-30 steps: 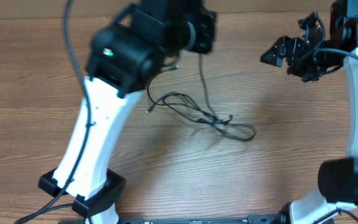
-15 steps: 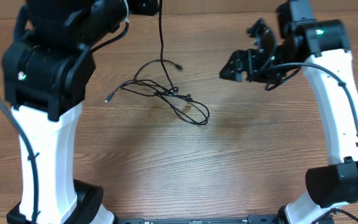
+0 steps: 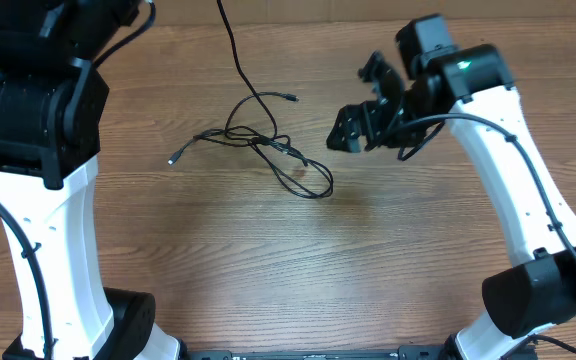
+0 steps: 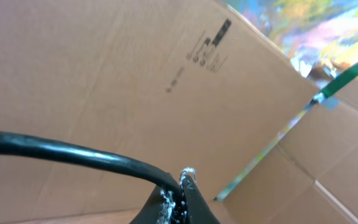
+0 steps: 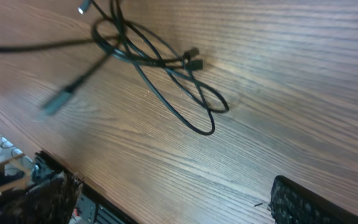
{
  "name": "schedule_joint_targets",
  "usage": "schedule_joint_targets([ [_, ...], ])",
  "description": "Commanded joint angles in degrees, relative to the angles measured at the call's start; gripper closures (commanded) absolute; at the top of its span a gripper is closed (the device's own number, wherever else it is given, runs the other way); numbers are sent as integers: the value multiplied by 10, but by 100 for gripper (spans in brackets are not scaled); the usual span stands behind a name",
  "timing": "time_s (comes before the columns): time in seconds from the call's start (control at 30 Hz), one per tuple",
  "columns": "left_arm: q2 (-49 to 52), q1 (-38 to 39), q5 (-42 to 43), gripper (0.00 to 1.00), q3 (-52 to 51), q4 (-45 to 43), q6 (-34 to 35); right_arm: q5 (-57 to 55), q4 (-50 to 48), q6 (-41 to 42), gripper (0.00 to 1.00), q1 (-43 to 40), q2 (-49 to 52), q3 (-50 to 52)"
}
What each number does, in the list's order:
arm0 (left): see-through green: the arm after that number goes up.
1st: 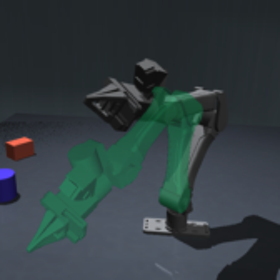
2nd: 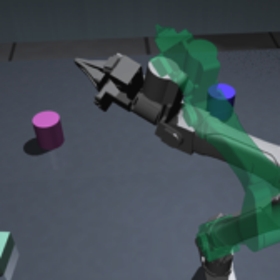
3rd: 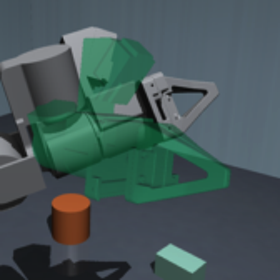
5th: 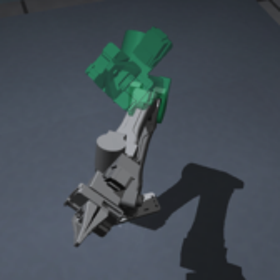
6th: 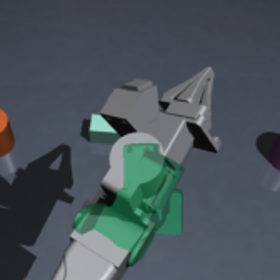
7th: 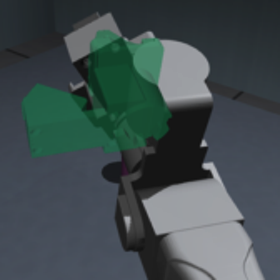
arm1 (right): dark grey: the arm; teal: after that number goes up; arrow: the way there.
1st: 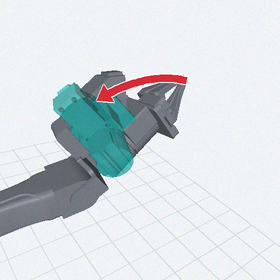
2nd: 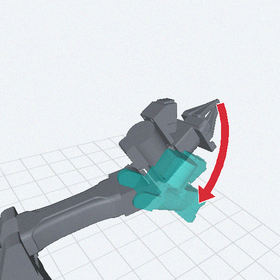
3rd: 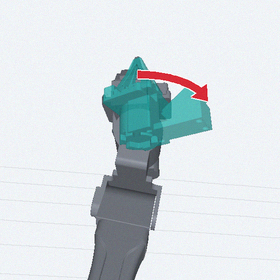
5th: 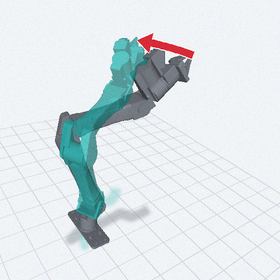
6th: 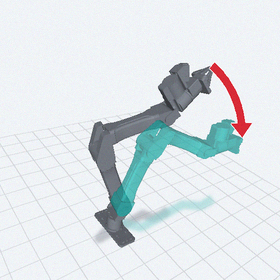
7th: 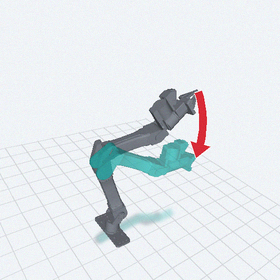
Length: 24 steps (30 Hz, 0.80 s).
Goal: Untangle cables
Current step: 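Lift the grasped cable with the left gripper and pull it toward the upper left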
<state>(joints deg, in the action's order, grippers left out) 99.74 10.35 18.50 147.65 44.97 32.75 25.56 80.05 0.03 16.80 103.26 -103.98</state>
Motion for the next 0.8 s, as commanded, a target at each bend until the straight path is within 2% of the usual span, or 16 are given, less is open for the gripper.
schedule_joint_targets([
  [0.0, -21, -8, 10, 96, 4, -16, 24, 1, -27, -6, 3, 21, -2, 39],
  [0.3, -28, -11, 21, 96, 4, -2, 29, 4, -203, -5, 4, 86, -1, 163],
  [0.53, -28, -11, 30, 96, 4, 38, 28, -5, -374, 34, 26, 97, -1, 275],
  [0.6, -28, -11, 29, 96, 4, 59, 13, -17, -412, 34, 52, 96, -1, 293],
  [0.63, -28, -15, 30, 96, 4, 65, 8, -32, -416, 35, 69, 96, -1, 294],
  [0.7, -28, -22, 30, 96, 4, 75, 7, -73, -419, 56, 92, 95, -1, 294],
  [0.73, -28, -25, 30, 96, 4, 78, 7, -96, -416, 66, 96, 93, -1, 294],
  [0.77, -28, -30, 30, 96, 4, 82, 7, -118, -410, 78, 96, 91, -1, 293],
])
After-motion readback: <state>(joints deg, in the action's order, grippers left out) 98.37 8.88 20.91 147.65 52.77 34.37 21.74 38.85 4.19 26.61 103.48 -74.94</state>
